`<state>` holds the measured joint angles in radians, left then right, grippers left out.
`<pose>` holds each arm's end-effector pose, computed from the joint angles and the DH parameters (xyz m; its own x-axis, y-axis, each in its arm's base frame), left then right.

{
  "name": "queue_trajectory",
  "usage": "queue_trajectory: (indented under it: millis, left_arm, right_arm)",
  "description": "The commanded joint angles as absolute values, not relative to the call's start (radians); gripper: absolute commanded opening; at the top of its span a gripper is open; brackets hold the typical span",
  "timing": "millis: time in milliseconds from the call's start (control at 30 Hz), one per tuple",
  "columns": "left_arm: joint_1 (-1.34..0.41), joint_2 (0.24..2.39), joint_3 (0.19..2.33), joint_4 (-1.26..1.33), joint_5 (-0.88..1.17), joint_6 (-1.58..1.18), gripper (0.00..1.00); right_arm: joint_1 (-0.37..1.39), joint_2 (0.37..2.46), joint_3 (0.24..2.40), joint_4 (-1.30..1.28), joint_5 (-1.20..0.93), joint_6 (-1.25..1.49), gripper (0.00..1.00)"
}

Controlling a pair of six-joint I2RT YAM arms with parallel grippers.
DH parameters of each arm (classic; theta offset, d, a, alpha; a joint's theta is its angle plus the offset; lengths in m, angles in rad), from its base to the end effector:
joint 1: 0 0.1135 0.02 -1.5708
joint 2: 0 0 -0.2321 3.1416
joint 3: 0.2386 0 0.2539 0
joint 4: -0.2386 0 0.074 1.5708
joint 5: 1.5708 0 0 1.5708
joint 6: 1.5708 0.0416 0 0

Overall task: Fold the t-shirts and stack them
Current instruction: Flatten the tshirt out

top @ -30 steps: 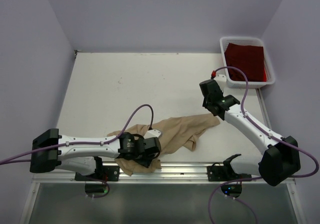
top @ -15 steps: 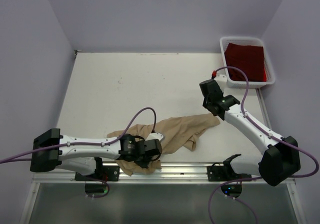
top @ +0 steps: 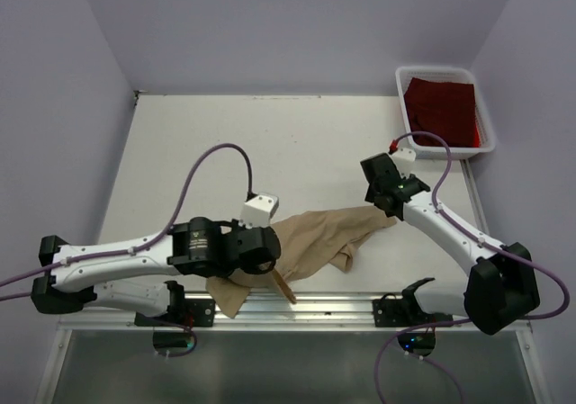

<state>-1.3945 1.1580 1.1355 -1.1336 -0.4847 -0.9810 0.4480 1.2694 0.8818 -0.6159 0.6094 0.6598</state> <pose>0.0576 -0.2127 0.2791 -0.7858 0.2186 -0.5785 0.3328 0.9379 -0.0977 0.2449 0.0913 0.2063 -0.6484 0.2461 -0.7205 0.4043 0.9131 -0.0520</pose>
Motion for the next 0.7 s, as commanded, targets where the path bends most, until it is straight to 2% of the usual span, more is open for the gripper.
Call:
queue_trajectory:
  millis: [0, 300, 500, 667]
  left_arm:
    - [-1.376, 1.08, 1.276, -1.318, -0.73, -1.04, 0.0]
    - [-1.262, 1.017, 1.564, -1.316, -1.012, -0.942, 0.0]
    - [-1.246, 1.029, 1.644, -1.316, -1.262, -0.963, 0.0]
    - [-1.209, 1.045, 1.675, -1.316, -1.316, -0.959, 0.0]
  right_arm:
    - [0.44, 1.272, 0.847, -0.629, 0.609, 0.712, 0.57]
    - [0.433, 1.238, 0.793, -0.63, 0.6, 0.732, 0.56]
    - [0.43, 1.233, 0.776, -0.627, 0.601, 0.733, 0.54]
    - [0.428, 1.238, 0.773, -0.612, 0.6, 0.73, 0.54]
